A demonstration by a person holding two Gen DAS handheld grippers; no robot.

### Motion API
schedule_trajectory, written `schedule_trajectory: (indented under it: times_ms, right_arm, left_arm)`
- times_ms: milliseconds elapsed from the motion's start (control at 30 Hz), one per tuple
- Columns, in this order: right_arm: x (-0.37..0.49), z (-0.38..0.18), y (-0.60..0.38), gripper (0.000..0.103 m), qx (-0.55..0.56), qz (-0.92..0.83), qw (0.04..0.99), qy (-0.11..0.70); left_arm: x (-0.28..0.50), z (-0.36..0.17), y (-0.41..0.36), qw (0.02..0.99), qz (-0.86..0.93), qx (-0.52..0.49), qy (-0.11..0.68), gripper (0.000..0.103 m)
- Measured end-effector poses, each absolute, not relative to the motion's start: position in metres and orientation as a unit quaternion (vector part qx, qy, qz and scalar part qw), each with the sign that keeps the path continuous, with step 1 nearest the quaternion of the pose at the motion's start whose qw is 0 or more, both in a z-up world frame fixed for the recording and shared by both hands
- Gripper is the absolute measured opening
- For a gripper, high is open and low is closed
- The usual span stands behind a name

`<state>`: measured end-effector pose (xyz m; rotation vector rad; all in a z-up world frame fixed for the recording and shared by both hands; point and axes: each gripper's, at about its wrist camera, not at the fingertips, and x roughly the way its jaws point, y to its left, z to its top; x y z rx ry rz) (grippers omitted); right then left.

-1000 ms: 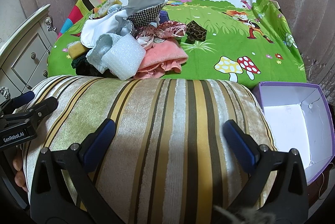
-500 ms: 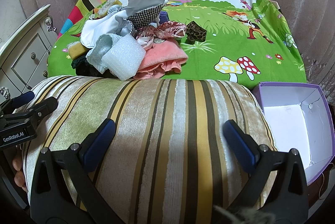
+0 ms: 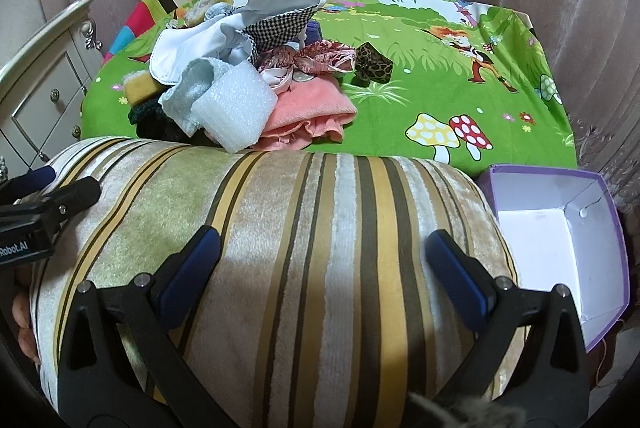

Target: Organize soft objects

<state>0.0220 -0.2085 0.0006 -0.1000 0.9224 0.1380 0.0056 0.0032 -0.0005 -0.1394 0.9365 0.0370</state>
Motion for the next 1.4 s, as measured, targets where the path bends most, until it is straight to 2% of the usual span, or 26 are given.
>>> schedule_trajectory:
  times_ms: [267, 533, 967, 1167, 1400]
  right_arm:
    - [0.031, 0.001, -0.210, 0.103, -0.044, 0.077, 0.884, 0.459]
    - [0.045, 0.007, -0.215, 0.103, -0.034, 0.102, 0.872, 0.478]
    - [0.101, 0.070, -0.183, 0.103, -0.075, 0.181, 0.914, 0.355]
    - [0.137, 0.076, -0.159, 0.103, -0.101, 0.207, 0.913, 0.337]
    - [0.168, 0.052, -0.128, 0.103, -0.117, 0.238, 0.889, 0.373]
  left_arm:
    - [0.014, 0.006, 0.003, 0.888, 0.012, -0.062, 0.455, 0.103]
    - [0.033, 0.018, 0.016, 0.892, 0.002, -0.089, 0.443, 0.094]
    - [0.092, 0.057, 0.030, 0.910, -0.023, -0.090, 0.405, 0.090]
    - [0.130, 0.069, 0.044, 0.911, -0.031, -0.104, 0.397, 0.089]
    - [0.186, 0.069, 0.048, 0.900, -0.076, -0.107, 0.415, 0.089]
